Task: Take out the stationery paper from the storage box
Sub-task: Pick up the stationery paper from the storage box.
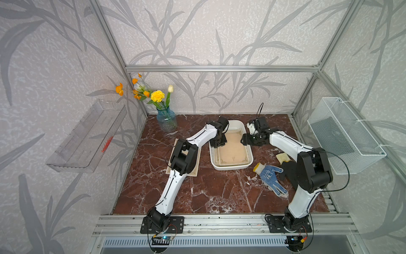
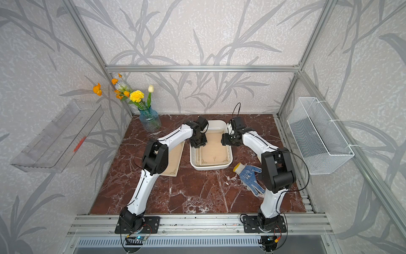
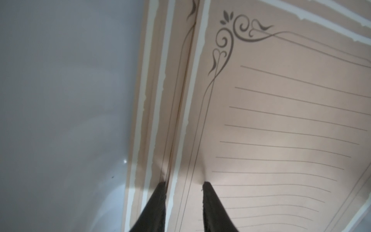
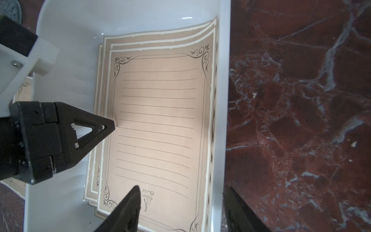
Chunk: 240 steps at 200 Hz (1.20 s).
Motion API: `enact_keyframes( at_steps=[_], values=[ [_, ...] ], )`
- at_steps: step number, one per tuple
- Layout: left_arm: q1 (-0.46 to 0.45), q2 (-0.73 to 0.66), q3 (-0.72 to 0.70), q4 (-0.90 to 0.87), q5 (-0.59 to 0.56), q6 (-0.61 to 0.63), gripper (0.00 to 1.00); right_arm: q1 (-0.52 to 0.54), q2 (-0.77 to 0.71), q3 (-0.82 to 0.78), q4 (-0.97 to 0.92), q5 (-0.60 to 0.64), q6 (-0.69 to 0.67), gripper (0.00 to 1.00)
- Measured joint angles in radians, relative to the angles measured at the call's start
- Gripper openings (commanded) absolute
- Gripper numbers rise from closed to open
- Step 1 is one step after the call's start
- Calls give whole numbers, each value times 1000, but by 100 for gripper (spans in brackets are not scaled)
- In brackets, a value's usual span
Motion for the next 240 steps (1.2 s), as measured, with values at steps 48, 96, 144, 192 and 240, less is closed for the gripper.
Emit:
enact_keyframes(
  at_steps=[48, 96, 144, 192, 240],
  values=[
    [2, 0, -8, 27, 61, 0, 31, 0, -1, 0, -5, 1, 0, 65],
    [6, 0, -14, 71, 136, -3, 31, 0, -1, 1, -10, 1, -2, 64],
    [19, 8, -31, 115, 210, -3, 30, -2, -1, 3, -22, 2, -6, 54],
    [39, 8, -54, 166, 285, -4, 30, -6, -1, 8, -25, 2, -7, 45],
    [44, 8, -63, 195, 312, -7, 30, -6, -1, 16, -31, 0, -8, 28]
  ],
)
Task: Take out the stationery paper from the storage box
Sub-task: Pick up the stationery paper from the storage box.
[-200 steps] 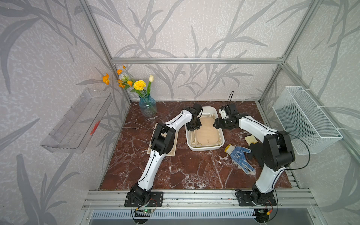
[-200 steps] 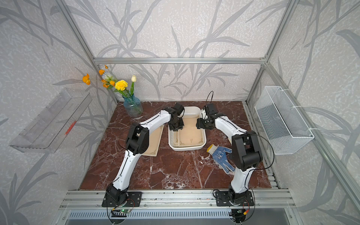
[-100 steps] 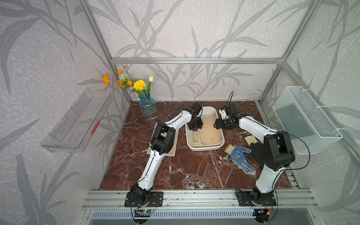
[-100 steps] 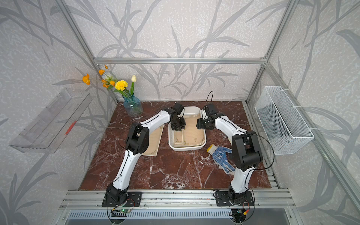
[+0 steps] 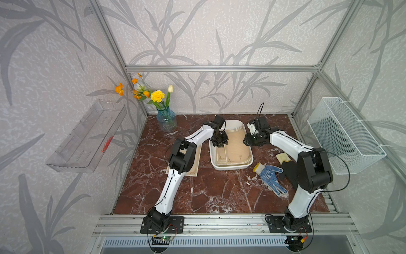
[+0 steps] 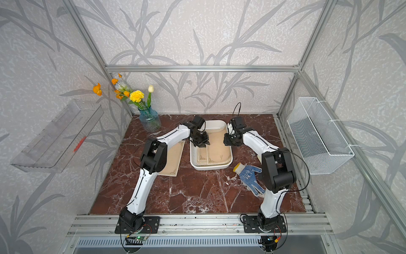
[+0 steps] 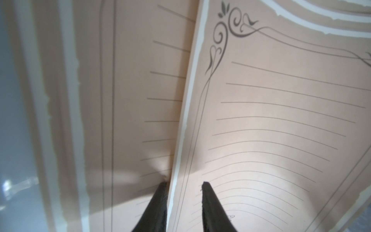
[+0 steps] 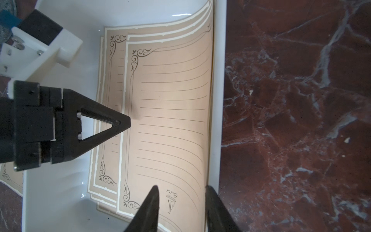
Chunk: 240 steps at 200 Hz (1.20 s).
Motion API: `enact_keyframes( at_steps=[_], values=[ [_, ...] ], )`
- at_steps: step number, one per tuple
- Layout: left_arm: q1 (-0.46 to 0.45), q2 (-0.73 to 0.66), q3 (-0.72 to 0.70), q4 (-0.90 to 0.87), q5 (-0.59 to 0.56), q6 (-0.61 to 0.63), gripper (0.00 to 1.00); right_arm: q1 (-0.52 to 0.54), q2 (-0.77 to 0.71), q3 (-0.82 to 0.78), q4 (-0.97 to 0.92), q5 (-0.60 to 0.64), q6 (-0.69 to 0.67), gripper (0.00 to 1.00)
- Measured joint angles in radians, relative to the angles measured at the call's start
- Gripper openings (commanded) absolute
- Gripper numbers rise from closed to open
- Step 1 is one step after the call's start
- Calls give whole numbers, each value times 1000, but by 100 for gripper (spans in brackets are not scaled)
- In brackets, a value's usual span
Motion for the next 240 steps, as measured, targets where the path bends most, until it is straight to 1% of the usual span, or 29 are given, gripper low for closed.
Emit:
enact_keyframes(
  at_steps=[10, 50, 75, 101, 113, 192, 240],
  values=[
    [0, 0, 0, 1, 2, 0, 30, 0, 0, 5, 0, -2, 1, 27],
    [1, 0, 0, 3, 6, 0, 30, 0, 0, 11, 0, -19, 1, 26],
    [1, 0, -2, 5, 8, 0, 30, 0, 0, 11, -6, -22, 2, 29],
    [1, 0, -7, 12, 10, -2, 30, 0, 0, 11, -17, -9, 0, 36],
    [1, 0, -8, 14, 11, -3, 30, 0, 0, 11, -18, 4, 0, 38],
    [2, 0, -19, 38, 27, -11, 30, 0, 0, 26, -43, 52, -16, 38],
    [2, 0, -23, 45, 32, -12, 30, 0, 0, 26, -45, 52, -18, 33]
  ],
)
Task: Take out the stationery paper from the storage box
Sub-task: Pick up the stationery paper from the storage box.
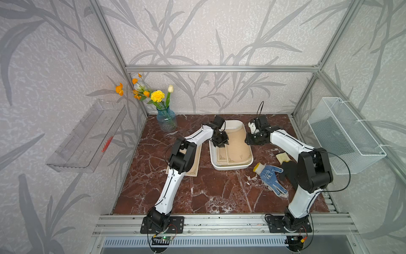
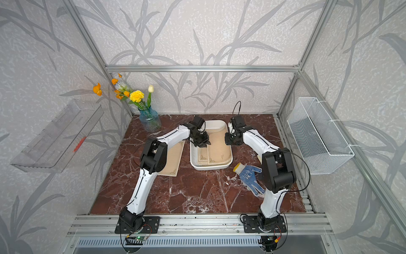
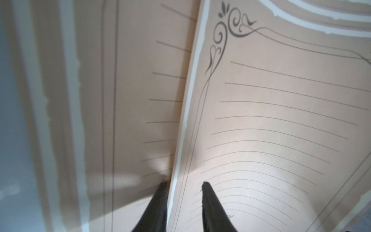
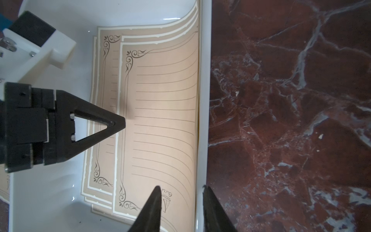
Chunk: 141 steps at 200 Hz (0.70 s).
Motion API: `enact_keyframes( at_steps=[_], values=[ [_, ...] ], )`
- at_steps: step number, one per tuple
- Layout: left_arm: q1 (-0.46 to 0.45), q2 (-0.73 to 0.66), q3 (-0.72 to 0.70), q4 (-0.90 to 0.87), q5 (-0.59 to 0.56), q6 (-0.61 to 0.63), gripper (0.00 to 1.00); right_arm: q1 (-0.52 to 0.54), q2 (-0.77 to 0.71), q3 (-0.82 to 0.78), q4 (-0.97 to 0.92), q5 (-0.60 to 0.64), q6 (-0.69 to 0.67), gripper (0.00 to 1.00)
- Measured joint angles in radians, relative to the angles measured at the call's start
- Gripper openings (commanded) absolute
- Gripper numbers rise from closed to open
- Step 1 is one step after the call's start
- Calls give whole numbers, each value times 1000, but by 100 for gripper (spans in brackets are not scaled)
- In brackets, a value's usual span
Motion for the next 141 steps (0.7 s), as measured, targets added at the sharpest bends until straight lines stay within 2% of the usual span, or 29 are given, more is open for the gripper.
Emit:
enact_keyframes(
  at_steps=[75, 141],
  values=[
    [0, 0, -2, 7, 4, -7, 30, 6, 0, 0, 0, -16, 0, 21],
    [0, 0, -5, 13, 8, -10, 30, 6, 23, 28, -18, -26, 0, 28]
  ],
)
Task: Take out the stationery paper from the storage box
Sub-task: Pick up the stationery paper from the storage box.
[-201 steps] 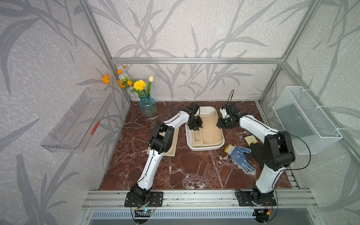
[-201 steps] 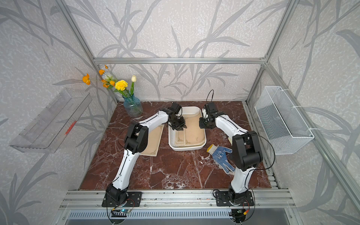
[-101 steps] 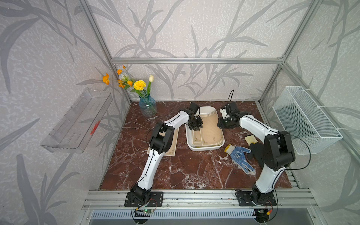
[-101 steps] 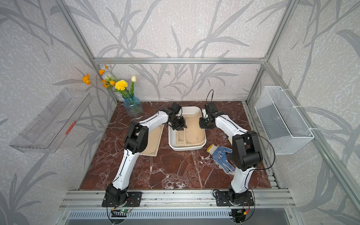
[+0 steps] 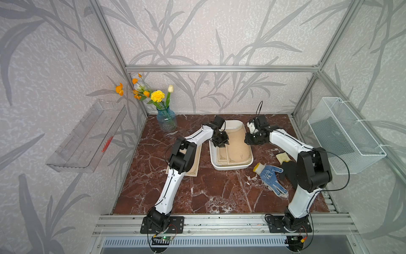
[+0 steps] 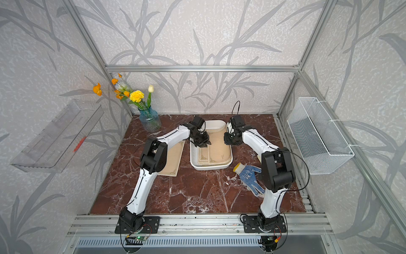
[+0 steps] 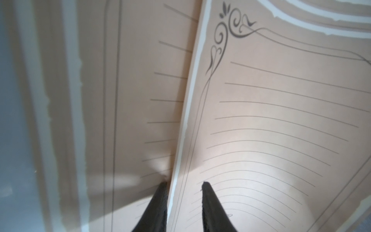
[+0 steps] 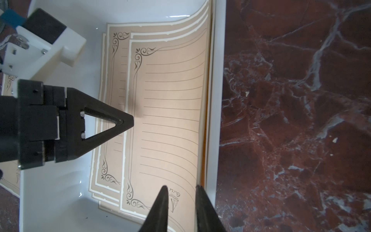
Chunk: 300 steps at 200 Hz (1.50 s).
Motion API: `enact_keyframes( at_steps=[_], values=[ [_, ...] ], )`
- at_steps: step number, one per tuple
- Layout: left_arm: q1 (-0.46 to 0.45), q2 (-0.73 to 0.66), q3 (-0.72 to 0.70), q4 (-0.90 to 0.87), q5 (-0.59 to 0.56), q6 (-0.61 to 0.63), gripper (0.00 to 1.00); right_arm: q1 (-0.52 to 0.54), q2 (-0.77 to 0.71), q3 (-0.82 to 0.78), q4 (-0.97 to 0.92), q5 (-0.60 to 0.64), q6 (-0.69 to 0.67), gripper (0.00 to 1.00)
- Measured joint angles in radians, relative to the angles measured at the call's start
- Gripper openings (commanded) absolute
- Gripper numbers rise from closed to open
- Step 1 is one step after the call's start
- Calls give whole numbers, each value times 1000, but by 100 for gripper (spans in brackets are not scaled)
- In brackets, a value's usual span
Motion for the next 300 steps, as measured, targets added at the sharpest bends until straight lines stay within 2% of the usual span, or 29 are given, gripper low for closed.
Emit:
enact_keyframes(
  at_steps=[72, 113, 132, 187, 217, 259, 278, 300],
  values=[
    [2, -2, -14, 27, 21, -7, 30, 19, 50, 35, -39, 21, -1, 27],
    [4, -9, -26, 40, 24, -8, 33, 29, 71, 70, -62, 55, -8, 18],
    [5, -20, -32, 40, 17, -7, 37, 33, 72, 72, -69, 73, -14, 0],
    [23, -82, -37, -10, -47, 3, 47, 46, 67, 102, -83, 98, -26, 0],
    [42, -171, -37, -26, -89, 31, 49, 77, 15, 95, -70, 97, -54, 0],
    [68, -361, -49, -11, -174, 133, 49, 142, -166, 50, 3, 114, -125, 0],
    [83, -474, -114, 43, -217, 193, 49, 177, -258, 24, 55, 147, -178, 0],
    [112, -623, -270, 162, -245, 245, 49, 210, -339, 11, 93, 188, -231, 0]
  ],
)
